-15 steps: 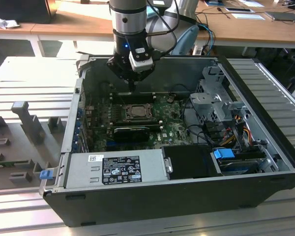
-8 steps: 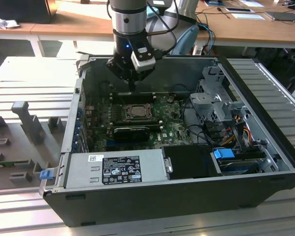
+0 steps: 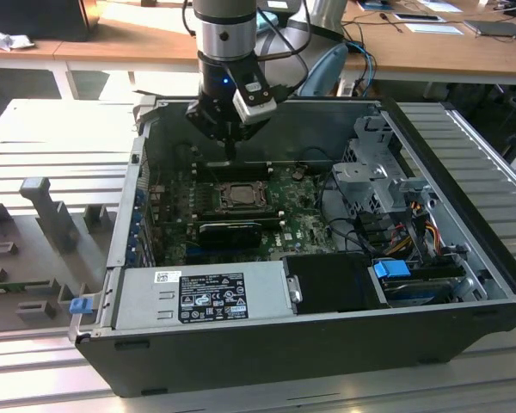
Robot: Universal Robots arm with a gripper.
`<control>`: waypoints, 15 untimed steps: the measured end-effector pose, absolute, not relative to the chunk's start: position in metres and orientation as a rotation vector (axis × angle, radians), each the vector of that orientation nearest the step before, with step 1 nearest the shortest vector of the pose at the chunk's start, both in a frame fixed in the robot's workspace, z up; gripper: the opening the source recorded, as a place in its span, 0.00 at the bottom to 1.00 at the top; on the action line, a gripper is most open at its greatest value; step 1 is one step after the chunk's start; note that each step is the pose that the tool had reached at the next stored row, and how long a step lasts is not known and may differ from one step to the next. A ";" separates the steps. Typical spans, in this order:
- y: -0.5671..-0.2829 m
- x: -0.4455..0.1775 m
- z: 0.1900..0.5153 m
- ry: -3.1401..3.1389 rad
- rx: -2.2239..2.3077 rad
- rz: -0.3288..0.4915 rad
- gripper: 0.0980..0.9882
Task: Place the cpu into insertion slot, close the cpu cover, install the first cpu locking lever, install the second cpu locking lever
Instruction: 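Install the first cpu locking lever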
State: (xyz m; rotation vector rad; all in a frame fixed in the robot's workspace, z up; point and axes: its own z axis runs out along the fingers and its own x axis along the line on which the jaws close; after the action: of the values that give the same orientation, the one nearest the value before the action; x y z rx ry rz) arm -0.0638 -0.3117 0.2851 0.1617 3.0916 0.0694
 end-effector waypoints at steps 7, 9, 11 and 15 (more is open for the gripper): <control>-0.312 -0.064 0.285 3.096 0.077 0.071 0.01; -0.312 -0.064 0.285 3.097 0.053 0.072 0.01; -0.312 -0.064 0.285 3.098 0.000 0.073 0.01; -0.312 -0.064 0.285 3.098 -0.105 0.075 0.01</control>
State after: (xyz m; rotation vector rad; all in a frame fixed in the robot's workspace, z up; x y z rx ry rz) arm -0.0638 -0.3117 0.2851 -0.1052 3.0979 0.0753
